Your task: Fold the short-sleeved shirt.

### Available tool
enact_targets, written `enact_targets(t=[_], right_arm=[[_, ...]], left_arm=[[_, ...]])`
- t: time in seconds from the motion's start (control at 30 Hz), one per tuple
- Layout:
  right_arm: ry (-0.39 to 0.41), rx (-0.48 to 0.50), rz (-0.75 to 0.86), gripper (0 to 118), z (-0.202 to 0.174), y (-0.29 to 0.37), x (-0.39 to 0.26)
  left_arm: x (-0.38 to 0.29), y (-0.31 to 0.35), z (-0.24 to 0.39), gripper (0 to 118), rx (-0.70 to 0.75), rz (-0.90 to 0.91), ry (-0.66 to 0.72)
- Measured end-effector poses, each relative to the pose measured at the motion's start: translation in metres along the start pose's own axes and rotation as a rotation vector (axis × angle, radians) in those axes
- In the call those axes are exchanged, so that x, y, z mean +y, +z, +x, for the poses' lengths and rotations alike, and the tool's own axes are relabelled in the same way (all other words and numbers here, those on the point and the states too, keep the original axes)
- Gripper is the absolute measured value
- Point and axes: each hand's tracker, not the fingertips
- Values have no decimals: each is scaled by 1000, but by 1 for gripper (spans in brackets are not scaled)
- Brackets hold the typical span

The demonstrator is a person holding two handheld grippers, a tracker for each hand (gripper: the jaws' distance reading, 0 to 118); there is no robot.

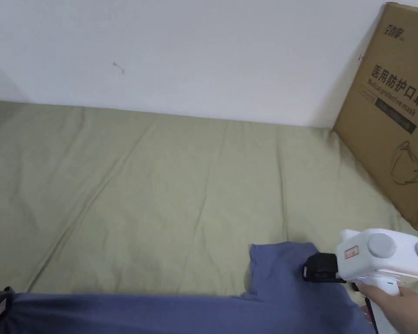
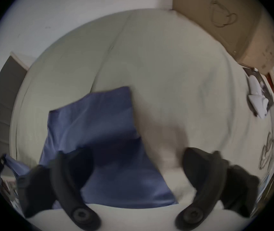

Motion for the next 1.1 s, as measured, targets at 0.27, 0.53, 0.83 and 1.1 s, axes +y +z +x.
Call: enact_targets(t=[0.27, 0.53, 0.83, 1.1], right_arm=[[147, 88, 93, 2, -24, 51, -23], [-14, 114, 400, 2, -2, 133, -39], [-63, 184, 403, 2, 18, 210, -146], [-50, 122, 3, 2, 31, 173, -281]], left_arm=[[-2, -11, -6, 0, 18, -13, 32], [12, 13, -9, 0, 37, 183, 158], [-12, 59, -15, 0, -25, 117, 97], [-119, 70, -20, 4, -60, -200, 192]])
